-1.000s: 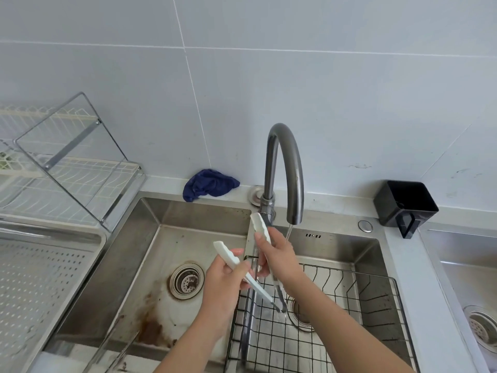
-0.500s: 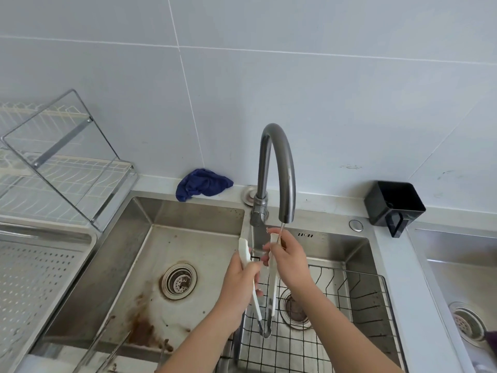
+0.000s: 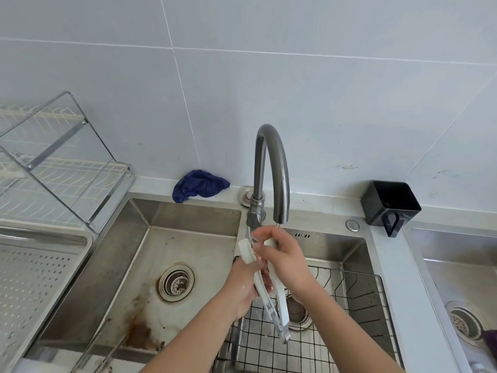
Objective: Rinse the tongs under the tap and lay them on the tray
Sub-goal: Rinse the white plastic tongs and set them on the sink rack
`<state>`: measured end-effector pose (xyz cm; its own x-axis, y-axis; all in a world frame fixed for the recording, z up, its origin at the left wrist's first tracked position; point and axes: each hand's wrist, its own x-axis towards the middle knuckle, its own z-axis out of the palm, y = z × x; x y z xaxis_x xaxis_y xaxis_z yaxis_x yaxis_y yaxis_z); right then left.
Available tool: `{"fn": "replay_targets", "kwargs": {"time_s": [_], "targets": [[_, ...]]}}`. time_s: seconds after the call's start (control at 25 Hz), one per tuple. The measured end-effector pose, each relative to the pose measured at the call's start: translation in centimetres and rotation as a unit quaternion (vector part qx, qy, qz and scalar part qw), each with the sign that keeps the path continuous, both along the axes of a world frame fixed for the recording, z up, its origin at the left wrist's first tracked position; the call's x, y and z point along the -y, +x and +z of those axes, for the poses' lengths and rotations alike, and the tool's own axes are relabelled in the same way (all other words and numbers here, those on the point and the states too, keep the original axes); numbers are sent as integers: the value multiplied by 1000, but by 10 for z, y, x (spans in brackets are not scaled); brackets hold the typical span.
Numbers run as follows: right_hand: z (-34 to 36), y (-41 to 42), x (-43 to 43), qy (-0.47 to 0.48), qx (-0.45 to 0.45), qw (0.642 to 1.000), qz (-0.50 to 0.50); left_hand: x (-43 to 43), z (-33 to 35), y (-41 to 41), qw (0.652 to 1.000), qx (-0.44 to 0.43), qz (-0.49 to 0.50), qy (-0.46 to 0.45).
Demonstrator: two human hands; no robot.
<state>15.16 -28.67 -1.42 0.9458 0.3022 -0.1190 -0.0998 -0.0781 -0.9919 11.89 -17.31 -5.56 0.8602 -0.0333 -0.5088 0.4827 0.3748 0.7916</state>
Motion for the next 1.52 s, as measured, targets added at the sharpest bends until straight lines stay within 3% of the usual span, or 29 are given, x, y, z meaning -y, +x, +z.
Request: {"fn": "replay_targets", "kwargs": {"time_s": [0.08,0.16,0.28,0.56,0.8,0.88,1.04,1.12,1.36,1.52], "targets": [[1,2,14,82,-34,996,-9,10,-1,7,1000,11,13,-20],[2,2,26,96,-29,995,-2,19,-5,9,1000,7,10,-28],[-1,5,28,61,-25,998,-10,22,-13,8,999,0,25,-30],[-1,20,-8,17,-48,999,12,-6,-10,12,986,-30,162,-29],[-20,1,9,13,-40,993,-107,2,-10,11,970,-45,222,93],[-25,-2,13,19,-37,989,-139,5,-3,2,962,-16,209,177],[-27,2,-4,21,-51,993,-101,-9,19,-21,887,107,160,420],[-28,4,-13,28,-64,995,-73,-19,33,-26,847,150,147,489],[-33,1,-15,83,-120,986,-77,-28,50,-36,809,197,106,543],[-36,-8,2,41,-166,981,-89,-19,47,-34,821,174,47,542]]}}
